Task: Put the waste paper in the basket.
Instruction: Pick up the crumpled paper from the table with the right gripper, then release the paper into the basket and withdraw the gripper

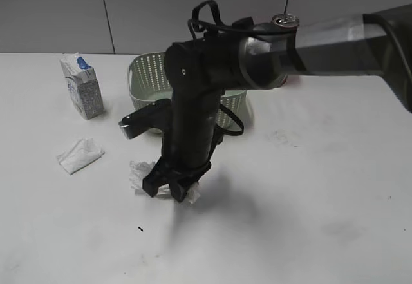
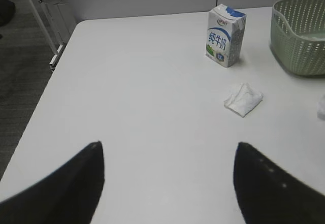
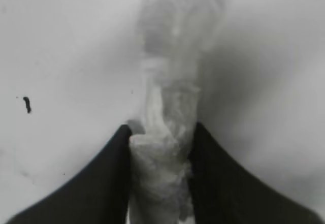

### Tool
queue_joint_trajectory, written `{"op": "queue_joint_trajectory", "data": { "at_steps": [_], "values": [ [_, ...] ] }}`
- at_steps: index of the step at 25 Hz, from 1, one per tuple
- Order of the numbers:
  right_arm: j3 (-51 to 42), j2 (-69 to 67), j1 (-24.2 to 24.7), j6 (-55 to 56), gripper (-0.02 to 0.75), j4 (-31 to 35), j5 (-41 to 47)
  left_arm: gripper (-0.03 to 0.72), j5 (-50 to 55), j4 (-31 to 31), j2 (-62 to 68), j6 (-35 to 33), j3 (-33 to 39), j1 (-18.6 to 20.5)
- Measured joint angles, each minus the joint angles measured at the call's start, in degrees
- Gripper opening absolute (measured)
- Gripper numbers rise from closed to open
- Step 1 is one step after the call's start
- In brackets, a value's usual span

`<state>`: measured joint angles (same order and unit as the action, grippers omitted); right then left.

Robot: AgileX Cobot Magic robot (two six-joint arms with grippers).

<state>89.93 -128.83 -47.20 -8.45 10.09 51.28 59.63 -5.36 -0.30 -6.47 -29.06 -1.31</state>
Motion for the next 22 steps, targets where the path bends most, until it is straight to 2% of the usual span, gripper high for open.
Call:
{"op": "queue_joint_trajectory", "data": {
  "at_steps": [2, 4, 8, 14, 17, 22],
  "values": [
    [2.7, -0.1, 0.0, 0.5, 0.083, -0.5, 3.2, 0.580, 0.0, 0.0, 0.0, 0.0, 0.0, 0.0],
    [5.8, 0.0, 0.0, 0.7, 0.038, -0.5, 5.7, 0.580, 0.0, 0.0, 0.0, 0.0, 0.0, 0.0],
    [13.2, 1.9, 0.0, 0.8, 0.036, -1.8, 7.7, 0.580, 0.0, 0.0, 0.0, 0.0, 0.0, 0.0],
    [25.6, 4.0, 1.0, 3.6, 0.036, -15.5, 2.5, 0.580, 0.0, 0.0, 0.0, 0.0, 0.0, 0.0],
    [27.0, 4.1, 2.7, 7.9, 0.036, -24.3, -4.2, 0.580, 0.0, 0.0, 0.0, 0.0, 0.0, 0.0],
    [27.2, 2.5, 6.5, 12.8, 0.036, -28.1, -8.0, 0.580, 0.0, 0.0, 0.0, 0.0, 0.0, 0.0]
  ]
}}
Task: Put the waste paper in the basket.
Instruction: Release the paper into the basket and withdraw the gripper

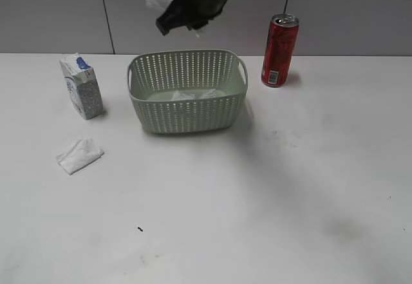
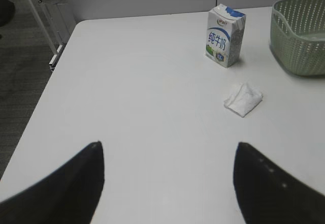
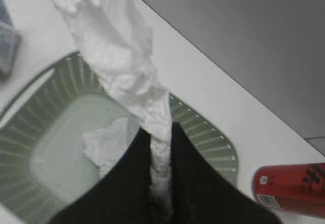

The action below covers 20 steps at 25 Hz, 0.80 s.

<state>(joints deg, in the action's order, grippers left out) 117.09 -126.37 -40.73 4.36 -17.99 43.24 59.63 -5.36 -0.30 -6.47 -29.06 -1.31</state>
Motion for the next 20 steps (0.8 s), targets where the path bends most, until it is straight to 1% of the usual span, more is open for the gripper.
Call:
{"op": "queue_joint_trajectory", "data": {
  "at_steps": [4, 5, 6, 7, 9, 10, 11, 12, 14, 17, 20],
  "values": [
    [0.0, -4.8, 2.3, 1.9, 0.041, 0.8, 0.4, 0.580, 0.0, 0.0, 0.0, 0.0, 0.0, 0.0],
    [0.0, -5.8, 2.7, 1.9, 0.067, 2.0, 0.8, 0.580, 0.0, 0.0, 0.0, 0.0, 0.0, 0.0],
    [0.0, -6.8, 3.0, 1.6, 0.111, 3.2, 1.5, 0.580, 0.0, 0.0, 0.0, 0.0, 0.0, 0.0],
    [0.0, -7.7, 3.3, 1.1, 0.194, 4.6, 2.3, 0.580, 0.0, 0.0, 0.0, 0.0, 0.0, 0.0],
    [0.0, -8.4, 3.4, 0.8, 0.419, 6.1, 3.6, 0.580, 0.0, 0.0, 0.0, 0.0, 0.0, 0.0],
    [0.0, -8.5, 3.4, 0.6, 0.511, 6.4, 4.1, 0.580, 0.0, 0.0, 0.0, 0.0, 0.0, 0.0],
    [0.0, -8.5, 3.4, 0.6, 0.575, 6.6, 4.6, 0.580, 0.0, 0.0, 0.0, 0.0, 0.0, 0.0],
    [0.4, -8.5, 3.4, 0.5, 0.601, 7.1, 5.5, 0.580, 0.0, 0.0, 0.0, 0.0, 0.0, 0.0],
    [1.6, -8.5, 3.4, 0.4, 0.616, 8.7, 8.5, 0.580, 0.0, 0.0, 0.0, 0.0, 0.0, 0.0],
    [4.0, -8.0, 3.6, 0.4, 0.620, 10.0, 12.8, 0.580, 0.0, 0.0, 0.0, 0.0, 0.0, 0.0],
    [4.4, -5.5, 4.4, -0.1, 0.620, 10.6, 14.5, 0.580, 0.0, 0.0, 0.0, 0.0, 0.0, 0.0]
  ]
}}
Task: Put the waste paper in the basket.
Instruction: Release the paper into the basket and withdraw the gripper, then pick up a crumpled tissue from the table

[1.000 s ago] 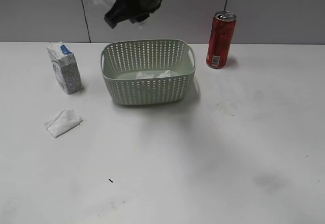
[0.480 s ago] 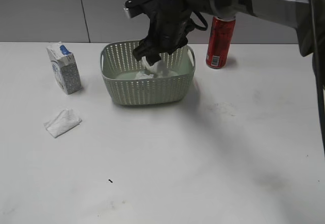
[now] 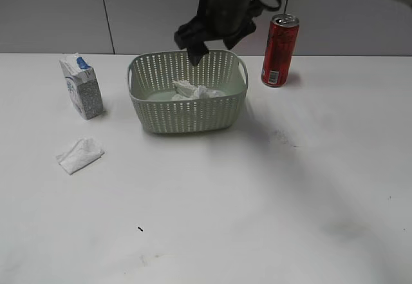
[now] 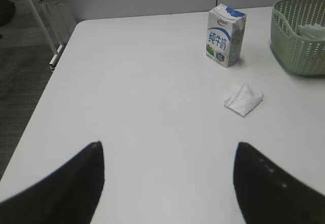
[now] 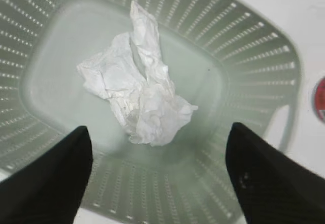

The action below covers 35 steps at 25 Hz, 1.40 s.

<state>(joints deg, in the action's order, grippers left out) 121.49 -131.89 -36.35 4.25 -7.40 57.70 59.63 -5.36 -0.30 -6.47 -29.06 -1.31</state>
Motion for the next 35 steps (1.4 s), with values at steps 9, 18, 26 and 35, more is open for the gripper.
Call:
{"op": "queue_joint_trajectory", "data": {
  "at_steps": [9, 18, 26, 35],
  "values": [
    [-1.4, 12.2, 12.8, -1.5, 0.610, 3.8, 2.7, 0.580, 0.0, 0.0, 0.0, 0.0, 0.0, 0.0],
    [-14.1, 24.6, 29.7, -3.5, 0.593, 4.4, 9.7, 0.580, 0.0, 0.0, 0.0, 0.0, 0.0, 0.0],
    [-34.7, 41.4, 30.8, -6.2, 0.592, 8.0, 10.3, 0.580, -0.5, 0.2, 5.3, 0.0, -2.9, 0.0],
    [-66.3, 68.0, 30.8, -6.7, 0.592, 8.6, 2.2, 0.580, -11.8, -1.1, 25.2, -1.9, -3.5, -8.0]
  ]
}}
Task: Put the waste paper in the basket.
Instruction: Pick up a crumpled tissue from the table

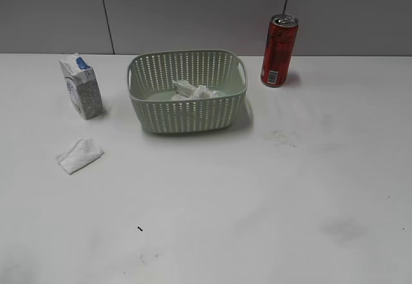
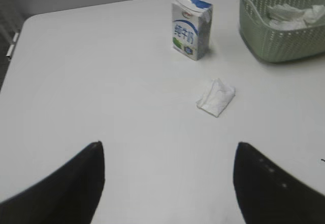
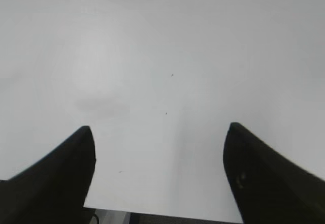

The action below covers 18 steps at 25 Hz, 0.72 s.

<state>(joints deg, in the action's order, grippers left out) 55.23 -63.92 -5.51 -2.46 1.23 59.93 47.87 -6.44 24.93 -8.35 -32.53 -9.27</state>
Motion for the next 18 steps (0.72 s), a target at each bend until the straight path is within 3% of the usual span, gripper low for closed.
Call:
{"op": "queue_joint_trajectory", "data": {
  "at_steps": [7, 18],
  "values": [
    [-18.6, 21.7, 0.0, -0.1, 0.592, 0.0, -1.7, 0.580, -3.2, 2.7, 20.0, -0.8, -4.7, -9.8],
    [-29.9, 54.8, 0.0, -0.1, 0.591, 0.1, -4.1, 0.580, -1.5, 3.0, 54.2, -1.6, -21.1, -10.6]
  ]
}}
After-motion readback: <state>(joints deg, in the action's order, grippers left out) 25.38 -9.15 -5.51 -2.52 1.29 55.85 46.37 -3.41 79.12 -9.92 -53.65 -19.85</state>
